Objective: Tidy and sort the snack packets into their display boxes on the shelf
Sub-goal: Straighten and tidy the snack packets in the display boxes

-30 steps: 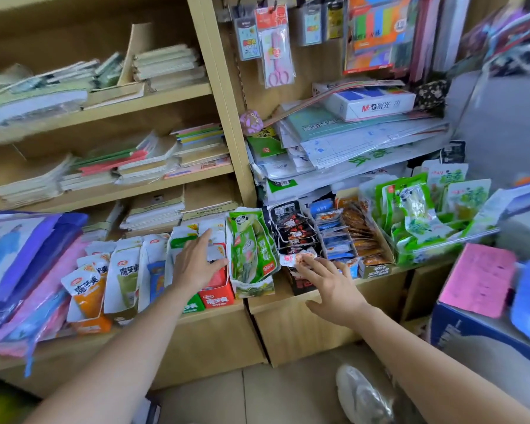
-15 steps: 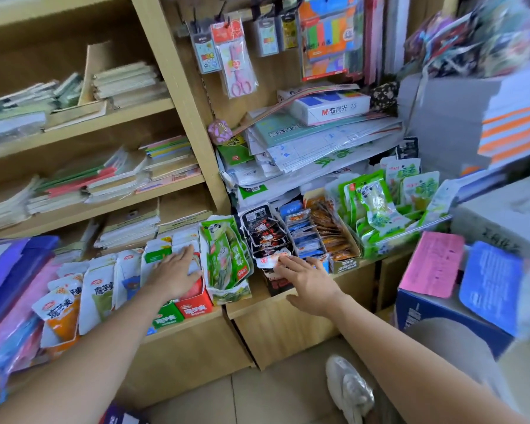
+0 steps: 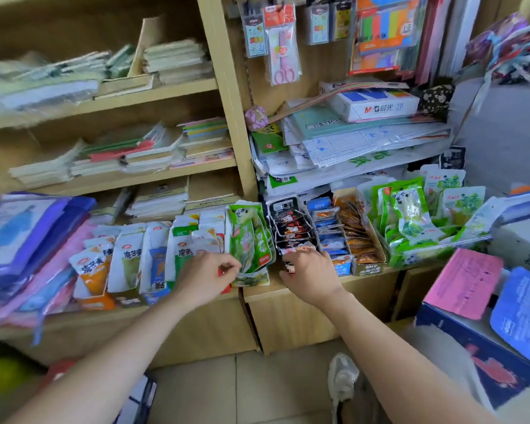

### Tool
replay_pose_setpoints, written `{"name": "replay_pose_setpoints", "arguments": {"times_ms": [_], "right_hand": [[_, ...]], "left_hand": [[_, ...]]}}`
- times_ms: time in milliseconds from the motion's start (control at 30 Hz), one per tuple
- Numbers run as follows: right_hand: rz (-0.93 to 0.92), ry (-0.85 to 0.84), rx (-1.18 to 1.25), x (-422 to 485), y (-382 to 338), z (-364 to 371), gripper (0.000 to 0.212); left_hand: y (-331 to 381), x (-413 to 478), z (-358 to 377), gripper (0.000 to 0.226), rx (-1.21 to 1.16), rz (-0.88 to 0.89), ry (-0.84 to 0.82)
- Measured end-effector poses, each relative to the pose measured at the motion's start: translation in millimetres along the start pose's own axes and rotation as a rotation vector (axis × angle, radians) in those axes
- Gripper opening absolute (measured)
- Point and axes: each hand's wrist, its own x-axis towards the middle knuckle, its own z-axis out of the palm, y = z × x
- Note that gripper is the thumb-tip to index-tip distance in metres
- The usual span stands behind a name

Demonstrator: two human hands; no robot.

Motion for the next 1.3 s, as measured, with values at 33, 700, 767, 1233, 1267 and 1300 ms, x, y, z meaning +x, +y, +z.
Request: {"name": "replay_pose_setpoints", "arguments": {"times_ms": [33,700,767,1233,1267,1300], "right_hand": [[-0.031,0.020,0.100,0,-6,-2,0.027],[-0.486,-0.215,0.487,108,-267,84,0.018],[-0.471,-0.212,0.475,125,-287,93,0.015],[-0.559,-0.283,-0.005,152,-340,163,0.050],[-0.575,-0.272,-0.008,148,-339,167,0.044],[-0.595,-0.255,0.010,145,-337,171,0.040]], "left_hand": [[-3,-9,1,0.015,-0.014,-0.009,-0.014],[-228,-150,-64,0.034,-0.284,-0.590,0.568],[-248,-144,-63,0.025,-0.245,-0.549,0.597],[-308,-131,-33,0.027,-0.105,-0.341,0.366],[-310,-132,-32,0.030,-0.134,-0.331,0.380],[-312,-134,-32,0.033,-0.175,-0.314,0.397]]}}
